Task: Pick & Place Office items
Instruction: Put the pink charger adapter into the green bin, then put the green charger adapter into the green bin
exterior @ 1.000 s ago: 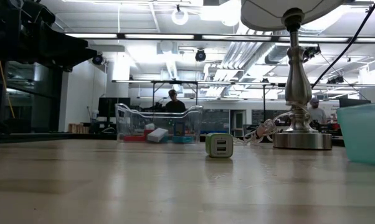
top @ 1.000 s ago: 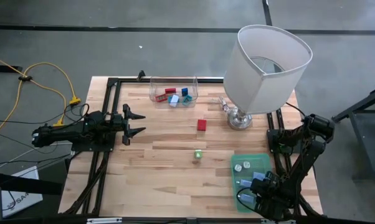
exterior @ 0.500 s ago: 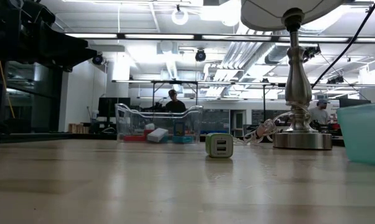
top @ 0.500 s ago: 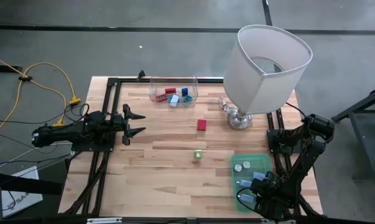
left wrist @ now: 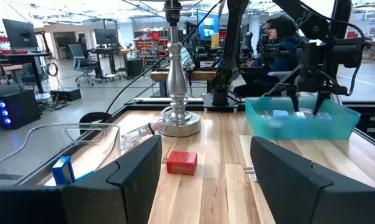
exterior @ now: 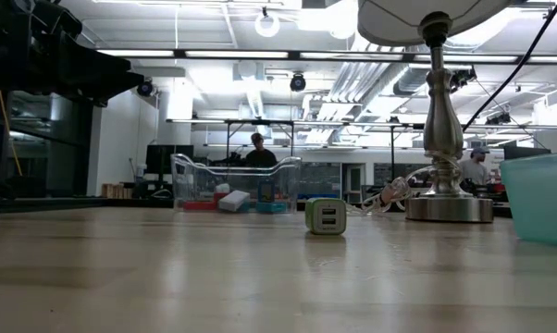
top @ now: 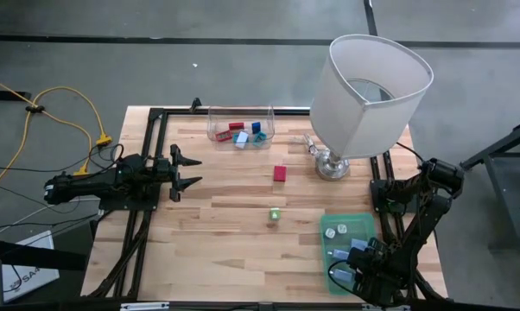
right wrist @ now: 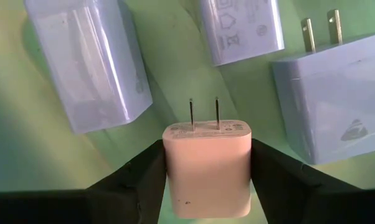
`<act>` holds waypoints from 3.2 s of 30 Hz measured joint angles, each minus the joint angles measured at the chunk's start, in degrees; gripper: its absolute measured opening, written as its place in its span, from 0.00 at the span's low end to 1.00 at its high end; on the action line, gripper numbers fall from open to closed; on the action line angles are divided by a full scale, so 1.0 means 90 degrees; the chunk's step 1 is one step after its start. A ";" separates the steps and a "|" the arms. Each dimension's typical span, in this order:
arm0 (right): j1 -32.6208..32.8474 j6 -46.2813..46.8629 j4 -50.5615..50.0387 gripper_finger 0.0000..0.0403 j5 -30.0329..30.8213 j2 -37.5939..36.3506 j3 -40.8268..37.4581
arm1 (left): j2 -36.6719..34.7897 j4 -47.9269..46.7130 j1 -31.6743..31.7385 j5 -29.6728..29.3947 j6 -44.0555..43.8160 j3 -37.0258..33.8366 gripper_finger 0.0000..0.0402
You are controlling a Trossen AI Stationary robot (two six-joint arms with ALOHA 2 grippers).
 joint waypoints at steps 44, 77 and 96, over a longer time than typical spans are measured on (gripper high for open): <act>-0.0032 -0.0599 -0.1229 0.68 0.1549 -0.1629 0.0004 | 0.0000 -0.0002 -0.0002 0.0002 -0.0001 0.0000 0.59; -0.3602 -0.4174 0.2771 0.67 0.1832 -0.1342 0.0009 | 0.0000 0.0000 0.0000 0.0002 -0.0001 0.0000 0.59; -0.3140 -0.3959 0.1262 0.67 0.2527 0.0699 0.3234 | 0.0000 0.0000 0.0000 0.0002 -0.0001 0.0000 0.59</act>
